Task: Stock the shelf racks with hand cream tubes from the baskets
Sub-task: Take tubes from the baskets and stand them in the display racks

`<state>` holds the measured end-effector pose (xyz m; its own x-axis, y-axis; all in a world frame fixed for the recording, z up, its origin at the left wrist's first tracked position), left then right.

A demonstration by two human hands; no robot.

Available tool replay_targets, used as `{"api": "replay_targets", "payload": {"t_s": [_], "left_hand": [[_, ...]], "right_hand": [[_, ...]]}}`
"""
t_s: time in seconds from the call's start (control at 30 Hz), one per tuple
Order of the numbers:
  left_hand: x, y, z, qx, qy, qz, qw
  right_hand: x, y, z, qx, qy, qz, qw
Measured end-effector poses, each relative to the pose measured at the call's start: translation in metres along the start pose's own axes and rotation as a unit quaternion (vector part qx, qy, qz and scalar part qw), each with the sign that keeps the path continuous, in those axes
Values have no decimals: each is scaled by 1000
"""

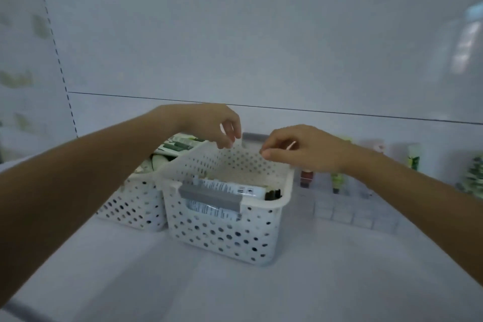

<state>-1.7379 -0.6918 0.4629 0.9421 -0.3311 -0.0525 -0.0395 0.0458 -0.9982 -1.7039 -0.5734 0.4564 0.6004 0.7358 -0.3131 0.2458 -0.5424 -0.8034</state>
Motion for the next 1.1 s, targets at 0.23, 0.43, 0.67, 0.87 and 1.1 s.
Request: {"api": "replay_targets", "payload": {"t_s": [0.23, 0.43, 0.67, 0.87, 1.1], "left_hand": [[-18, 24, 14, -18, 86, -114, 990], [-30, 67, 19, -96, 95, -210, 968], [-33, 97, 14, -180, 94, -285, 937], [-38, 94, 12, -93, 79, -279, 953], [-36, 71, 12, 136, 89, -257, 953]], "right_hand": [[-10, 26, -4, -49, 104, -171, 979], [-14, 52, -10, -32, 141, -277, 950], [-30, 69, 31, 137, 226, -303, 916], [-37, 66, 29, 170, 209, -269, 925], [-29, -19, 6, 124, 180, -135, 966]]}}
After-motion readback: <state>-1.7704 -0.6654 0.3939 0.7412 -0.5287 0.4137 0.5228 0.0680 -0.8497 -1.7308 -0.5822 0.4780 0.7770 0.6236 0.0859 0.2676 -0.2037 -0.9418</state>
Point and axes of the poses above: each hand's wrist, its own x-axis away from the middle knuckle, its own y-axis out of the palm, z = x × y, the point moved 10 cm from there along -x, towards the middle knuckle, and after that the axes turned 10 degrees about -x, right-handed, at the moved point
